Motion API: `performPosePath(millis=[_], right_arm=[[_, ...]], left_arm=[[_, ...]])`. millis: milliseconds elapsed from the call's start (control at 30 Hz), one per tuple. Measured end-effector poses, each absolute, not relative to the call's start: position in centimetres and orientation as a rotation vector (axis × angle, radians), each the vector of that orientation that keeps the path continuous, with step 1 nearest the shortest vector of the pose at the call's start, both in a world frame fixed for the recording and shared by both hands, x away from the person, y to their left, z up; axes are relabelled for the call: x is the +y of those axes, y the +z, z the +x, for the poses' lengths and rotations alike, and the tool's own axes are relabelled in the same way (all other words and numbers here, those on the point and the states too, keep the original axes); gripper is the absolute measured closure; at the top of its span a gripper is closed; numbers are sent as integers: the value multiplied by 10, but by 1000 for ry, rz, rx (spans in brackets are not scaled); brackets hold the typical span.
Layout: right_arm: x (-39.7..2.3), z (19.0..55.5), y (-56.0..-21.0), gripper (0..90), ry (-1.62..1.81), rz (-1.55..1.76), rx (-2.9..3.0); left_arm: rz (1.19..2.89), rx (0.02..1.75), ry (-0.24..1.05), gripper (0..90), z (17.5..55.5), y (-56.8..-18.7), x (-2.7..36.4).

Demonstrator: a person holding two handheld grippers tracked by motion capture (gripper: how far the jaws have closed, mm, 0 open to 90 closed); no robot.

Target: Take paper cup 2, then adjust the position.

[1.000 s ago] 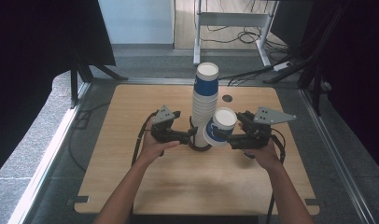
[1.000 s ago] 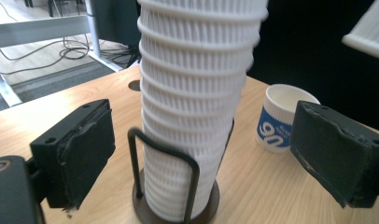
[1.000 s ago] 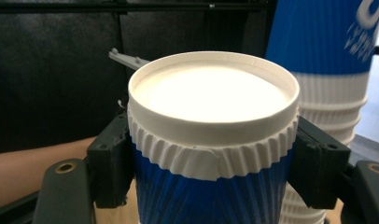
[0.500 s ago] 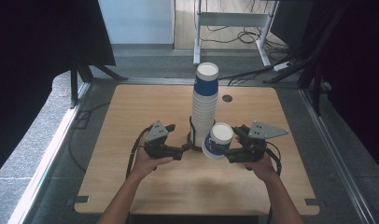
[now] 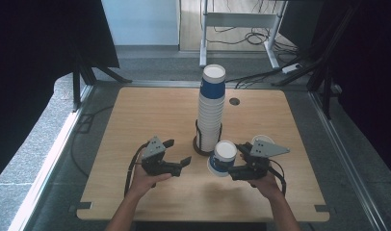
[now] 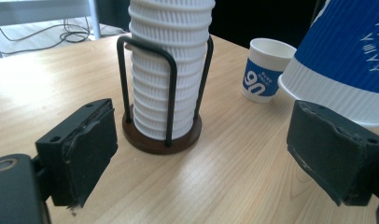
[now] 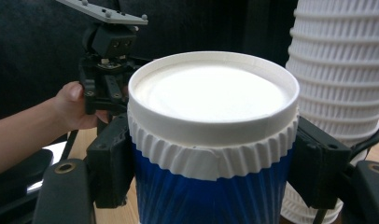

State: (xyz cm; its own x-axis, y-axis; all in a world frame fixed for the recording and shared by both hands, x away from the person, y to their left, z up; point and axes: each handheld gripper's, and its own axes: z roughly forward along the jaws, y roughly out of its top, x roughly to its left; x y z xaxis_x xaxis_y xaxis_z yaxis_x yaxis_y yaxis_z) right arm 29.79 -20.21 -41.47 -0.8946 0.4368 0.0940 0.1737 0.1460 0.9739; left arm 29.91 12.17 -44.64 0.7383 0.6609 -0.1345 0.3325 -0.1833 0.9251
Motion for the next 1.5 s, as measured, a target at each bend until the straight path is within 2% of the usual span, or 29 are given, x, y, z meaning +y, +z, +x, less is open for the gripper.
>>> performPosePath(millis=[500,733,1500], right_arm=[[-185,298,-440,261,1789,631,2250],[-184,300,-442,260,1789,641,2234],[-176,297,-443,260,1846,656,2210]], left_arm=[[1760,743,376,91,278,-441,123],[1738,697,326,79,273,-436,122],[1920,568,293,63,267,-448,65]])
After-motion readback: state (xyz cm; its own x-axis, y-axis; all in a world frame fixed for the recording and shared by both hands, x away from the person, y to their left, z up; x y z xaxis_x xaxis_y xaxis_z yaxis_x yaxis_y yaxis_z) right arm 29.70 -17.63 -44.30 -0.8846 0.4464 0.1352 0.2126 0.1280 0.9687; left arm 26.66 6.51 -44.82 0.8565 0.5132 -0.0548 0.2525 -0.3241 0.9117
